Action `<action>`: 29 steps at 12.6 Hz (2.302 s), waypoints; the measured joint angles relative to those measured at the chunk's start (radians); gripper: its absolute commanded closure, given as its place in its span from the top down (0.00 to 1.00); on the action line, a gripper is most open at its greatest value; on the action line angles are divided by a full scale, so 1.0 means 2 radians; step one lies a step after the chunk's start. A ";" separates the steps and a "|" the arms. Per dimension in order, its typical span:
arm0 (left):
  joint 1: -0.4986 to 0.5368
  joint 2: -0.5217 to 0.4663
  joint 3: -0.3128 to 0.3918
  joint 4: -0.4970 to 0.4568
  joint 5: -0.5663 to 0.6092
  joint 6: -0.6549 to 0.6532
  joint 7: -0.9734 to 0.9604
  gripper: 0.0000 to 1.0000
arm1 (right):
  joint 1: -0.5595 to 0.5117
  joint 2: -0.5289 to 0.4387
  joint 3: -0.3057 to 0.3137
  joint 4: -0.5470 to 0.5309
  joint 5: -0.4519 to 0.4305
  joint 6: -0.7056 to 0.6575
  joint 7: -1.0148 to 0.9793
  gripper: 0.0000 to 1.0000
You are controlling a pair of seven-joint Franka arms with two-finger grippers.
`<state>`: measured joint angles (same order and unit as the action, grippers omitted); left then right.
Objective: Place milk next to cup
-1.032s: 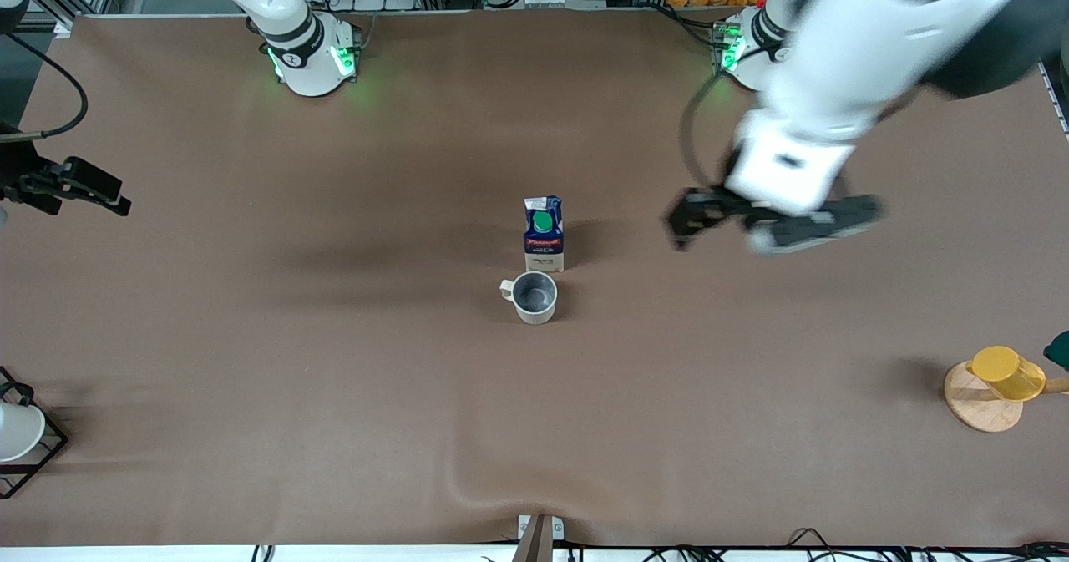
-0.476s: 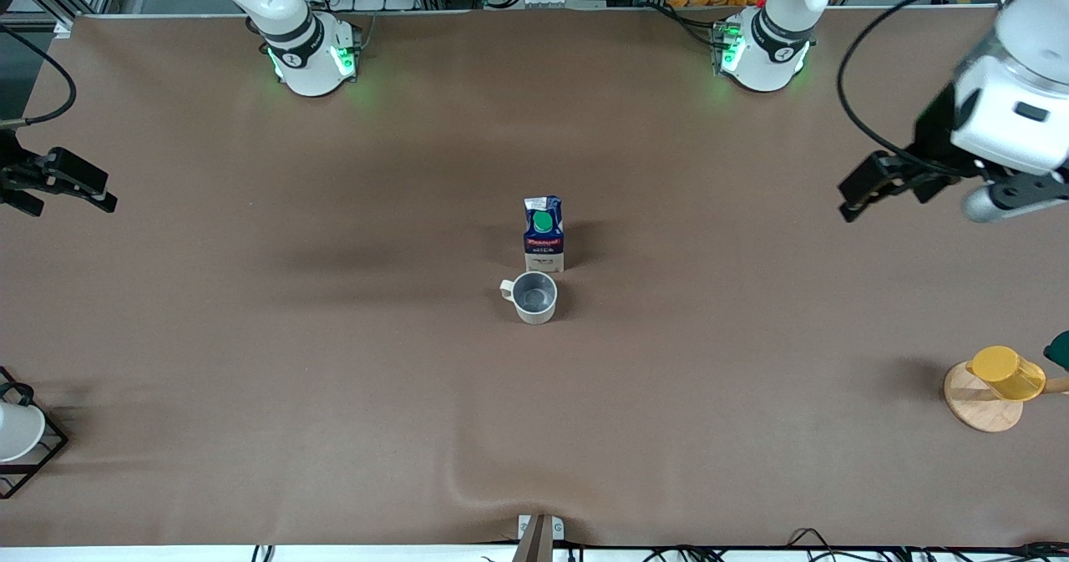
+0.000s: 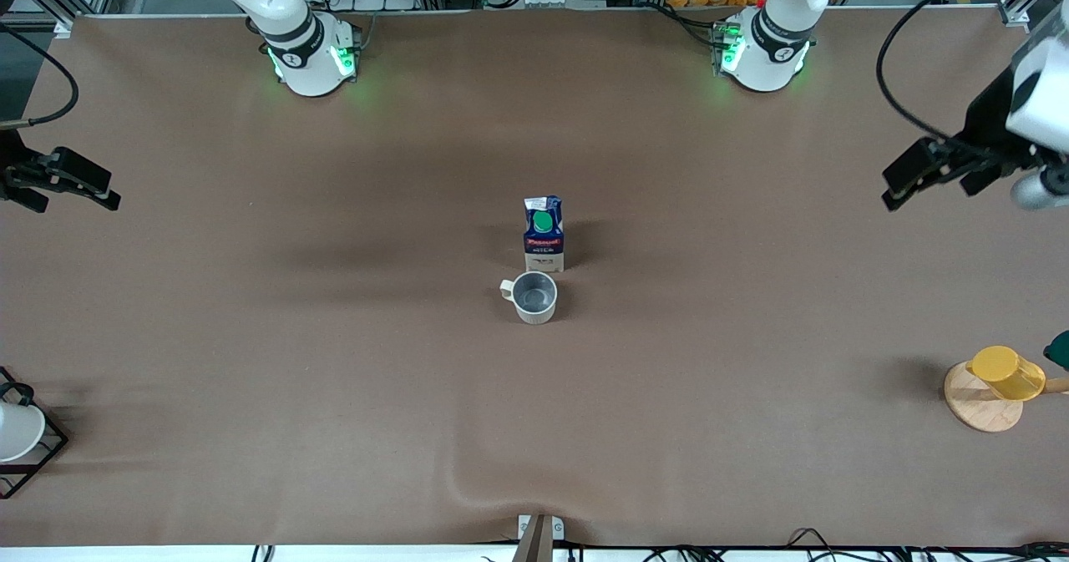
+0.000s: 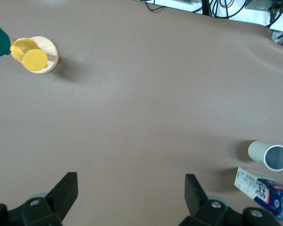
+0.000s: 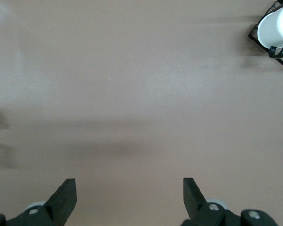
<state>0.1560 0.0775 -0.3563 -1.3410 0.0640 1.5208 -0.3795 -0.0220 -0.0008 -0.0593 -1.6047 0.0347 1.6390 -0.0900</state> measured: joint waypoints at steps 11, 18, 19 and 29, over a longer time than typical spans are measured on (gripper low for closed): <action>-0.076 -0.053 0.118 -0.052 -0.001 -0.028 0.073 1.00 | 0.000 0.000 0.001 0.002 -0.001 -0.004 0.001 1.00; -0.078 -0.061 0.128 -0.050 -0.002 -0.057 0.126 1.00 | 0.000 0.000 0.000 0.005 -0.001 -0.005 0.004 1.00; -0.079 -0.062 0.131 -0.049 -0.002 -0.057 0.131 1.00 | 0.000 0.000 -0.001 0.005 -0.001 -0.006 0.004 1.00; -0.082 -0.062 0.155 -0.041 -0.016 -0.070 0.132 1.00 | 0.000 0.000 -0.001 0.005 -0.001 -0.010 0.004 1.00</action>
<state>-0.0071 -0.0465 -0.0468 -1.4232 0.0318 1.3803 -0.1146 -0.0221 -0.0008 -0.0616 -1.5953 0.0326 1.6196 -0.0827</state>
